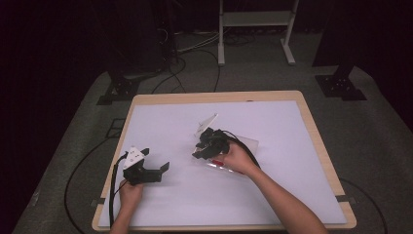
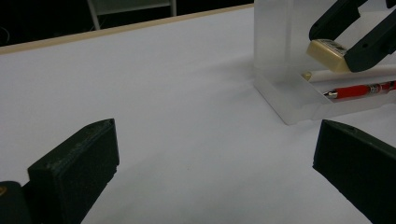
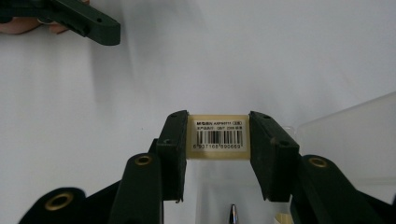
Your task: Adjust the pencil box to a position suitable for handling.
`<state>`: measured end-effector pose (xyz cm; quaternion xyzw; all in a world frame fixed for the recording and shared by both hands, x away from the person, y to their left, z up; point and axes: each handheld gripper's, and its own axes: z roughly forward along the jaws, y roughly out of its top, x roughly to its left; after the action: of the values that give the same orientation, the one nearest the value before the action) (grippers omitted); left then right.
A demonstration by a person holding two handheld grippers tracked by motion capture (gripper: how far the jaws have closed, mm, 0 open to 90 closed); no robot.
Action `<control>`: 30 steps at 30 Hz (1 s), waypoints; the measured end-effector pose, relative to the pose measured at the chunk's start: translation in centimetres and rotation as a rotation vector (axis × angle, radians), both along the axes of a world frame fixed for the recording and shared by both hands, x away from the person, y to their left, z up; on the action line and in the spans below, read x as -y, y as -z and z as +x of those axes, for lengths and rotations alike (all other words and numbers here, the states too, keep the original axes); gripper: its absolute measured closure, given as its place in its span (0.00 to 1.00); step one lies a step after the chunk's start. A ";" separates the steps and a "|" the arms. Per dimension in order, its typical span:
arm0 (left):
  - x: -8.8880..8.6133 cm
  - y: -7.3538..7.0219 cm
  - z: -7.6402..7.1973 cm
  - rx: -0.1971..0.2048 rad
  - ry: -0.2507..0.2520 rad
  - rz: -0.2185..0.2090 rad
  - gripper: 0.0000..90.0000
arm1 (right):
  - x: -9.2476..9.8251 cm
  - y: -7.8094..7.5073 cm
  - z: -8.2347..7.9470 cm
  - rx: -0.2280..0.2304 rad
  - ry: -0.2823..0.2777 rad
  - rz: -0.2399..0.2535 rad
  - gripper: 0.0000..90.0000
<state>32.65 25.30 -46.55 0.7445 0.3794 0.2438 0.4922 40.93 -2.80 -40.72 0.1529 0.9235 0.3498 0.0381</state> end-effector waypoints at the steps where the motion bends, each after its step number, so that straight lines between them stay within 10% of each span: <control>1: 0.0 0.0 0.0 0.000 0.000 0.001 0.00 | 0.0 0.0 0.1 -0.001 0.000 0.000 0.65; 30: 0.0 0.0 0.0 -0.001 0.001 -0.004 0.00 | 0.0 2.1 1.7 -0.033 0.041 -0.041 0.65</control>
<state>32.64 25.30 -46.55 0.7439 0.3799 0.2425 0.4936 42.60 -2.84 -42.85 0.1770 0.9276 0.3273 0.0332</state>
